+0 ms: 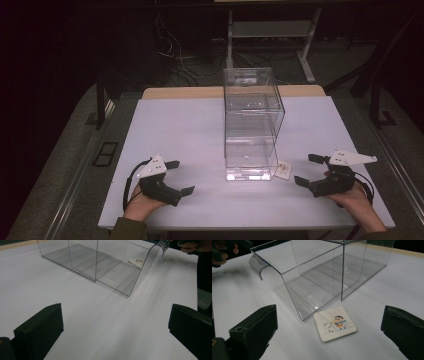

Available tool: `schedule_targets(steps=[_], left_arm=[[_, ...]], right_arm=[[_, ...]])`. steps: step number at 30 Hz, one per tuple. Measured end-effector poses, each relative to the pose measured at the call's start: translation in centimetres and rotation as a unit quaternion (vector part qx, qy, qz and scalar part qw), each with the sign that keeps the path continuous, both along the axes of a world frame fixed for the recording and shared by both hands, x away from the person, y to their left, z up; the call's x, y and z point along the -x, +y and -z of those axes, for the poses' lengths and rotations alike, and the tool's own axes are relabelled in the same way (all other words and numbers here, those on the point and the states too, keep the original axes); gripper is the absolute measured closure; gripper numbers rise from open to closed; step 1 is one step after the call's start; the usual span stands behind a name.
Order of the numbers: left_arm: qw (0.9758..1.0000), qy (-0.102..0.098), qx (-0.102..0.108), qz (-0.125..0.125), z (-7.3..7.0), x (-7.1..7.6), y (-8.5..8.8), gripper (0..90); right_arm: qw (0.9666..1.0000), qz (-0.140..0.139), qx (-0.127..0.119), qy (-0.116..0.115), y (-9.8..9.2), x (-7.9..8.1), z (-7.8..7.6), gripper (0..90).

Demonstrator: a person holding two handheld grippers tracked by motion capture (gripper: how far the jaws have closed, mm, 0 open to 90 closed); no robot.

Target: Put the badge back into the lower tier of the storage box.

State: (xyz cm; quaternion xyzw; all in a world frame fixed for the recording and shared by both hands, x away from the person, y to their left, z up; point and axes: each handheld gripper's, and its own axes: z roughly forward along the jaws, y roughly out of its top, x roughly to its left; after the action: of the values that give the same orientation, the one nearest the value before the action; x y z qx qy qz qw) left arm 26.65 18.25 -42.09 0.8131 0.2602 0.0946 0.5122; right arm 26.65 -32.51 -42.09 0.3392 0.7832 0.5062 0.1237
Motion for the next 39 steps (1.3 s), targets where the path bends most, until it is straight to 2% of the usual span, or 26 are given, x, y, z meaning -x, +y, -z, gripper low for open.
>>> schedule_targets(steps=[16, 23, 39], left_arm=[[1.0000, -0.003, 0.004, 0.004, 0.0, 0.0, -0.1, 0.0], [0.9999, -0.008, 0.006, 0.006, 0.1, -0.2, -0.2, 0.0], [0.9999, -0.007, 0.009, 0.008, 0.2, -0.2, -0.5, 0.0]], right_arm=[[0.9999, -0.005, 0.002, 0.016, -0.3, -1.4, 0.1, 0.5], [0.9999, -0.006, 0.008, 0.011, -0.2, -2.4, 0.1, 0.5], [0.9998, -0.015, 0.002, 0.008, 0.6, -4.0, -0.1, 0.6]])
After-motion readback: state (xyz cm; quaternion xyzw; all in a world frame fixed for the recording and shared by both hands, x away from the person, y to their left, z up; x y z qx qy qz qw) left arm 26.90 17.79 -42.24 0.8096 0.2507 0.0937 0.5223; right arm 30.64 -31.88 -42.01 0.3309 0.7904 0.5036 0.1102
